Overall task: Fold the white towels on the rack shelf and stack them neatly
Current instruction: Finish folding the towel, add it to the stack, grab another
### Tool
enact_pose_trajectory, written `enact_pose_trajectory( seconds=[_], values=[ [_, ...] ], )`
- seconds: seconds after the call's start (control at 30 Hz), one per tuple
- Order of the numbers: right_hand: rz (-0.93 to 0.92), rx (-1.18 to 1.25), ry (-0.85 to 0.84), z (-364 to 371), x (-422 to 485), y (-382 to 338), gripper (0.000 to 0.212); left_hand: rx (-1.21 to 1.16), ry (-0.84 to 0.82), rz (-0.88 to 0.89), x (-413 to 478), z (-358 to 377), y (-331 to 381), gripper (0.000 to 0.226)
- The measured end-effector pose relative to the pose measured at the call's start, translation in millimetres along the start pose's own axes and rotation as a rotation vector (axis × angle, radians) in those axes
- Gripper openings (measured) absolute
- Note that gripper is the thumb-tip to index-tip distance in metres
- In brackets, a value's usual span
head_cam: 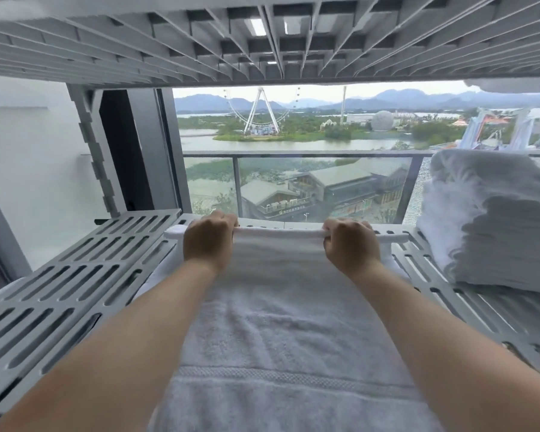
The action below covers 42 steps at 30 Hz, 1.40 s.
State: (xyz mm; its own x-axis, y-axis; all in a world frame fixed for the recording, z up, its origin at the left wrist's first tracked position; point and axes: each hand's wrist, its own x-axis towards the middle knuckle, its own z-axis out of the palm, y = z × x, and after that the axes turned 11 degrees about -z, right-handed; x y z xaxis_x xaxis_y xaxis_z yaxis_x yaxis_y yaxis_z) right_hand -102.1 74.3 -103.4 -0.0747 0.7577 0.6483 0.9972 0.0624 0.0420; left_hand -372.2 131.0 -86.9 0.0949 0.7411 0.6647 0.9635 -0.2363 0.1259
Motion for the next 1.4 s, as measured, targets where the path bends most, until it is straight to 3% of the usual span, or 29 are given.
enact_pose_trajectory(
  seconds=[0.2, 0.43, 0.63, 1.03, 1.4],
  values=[
    [0.034, -0.05, 0.021, -48, -38, -30, 0.017, -0.014, -0.005, 0.04, -40, -41, -11, 0.025],
    [0.112, -0.115, -0.173, -58, -104, -65, 0.026, -0.052, -0.161, 0.024, -103, -50, -23, 0.022],
    [0.196, -0.064, -0.083, -56, -122, -69, 0.025, -0.116, -0.181, -0.043, -116, -54, -28, 0.017],
    [0.273, 0.067, 0.021, -62, -123, -72, 0.02, -0.16, -0.06, -0.034, -119, -53, -24, 0.027],
    [0.221, 0.004, -0.04, -65, -125, -72, 0.016, -0.147, -0.091, -0.038, -118, -49, -26, 0.026]
  ],
)
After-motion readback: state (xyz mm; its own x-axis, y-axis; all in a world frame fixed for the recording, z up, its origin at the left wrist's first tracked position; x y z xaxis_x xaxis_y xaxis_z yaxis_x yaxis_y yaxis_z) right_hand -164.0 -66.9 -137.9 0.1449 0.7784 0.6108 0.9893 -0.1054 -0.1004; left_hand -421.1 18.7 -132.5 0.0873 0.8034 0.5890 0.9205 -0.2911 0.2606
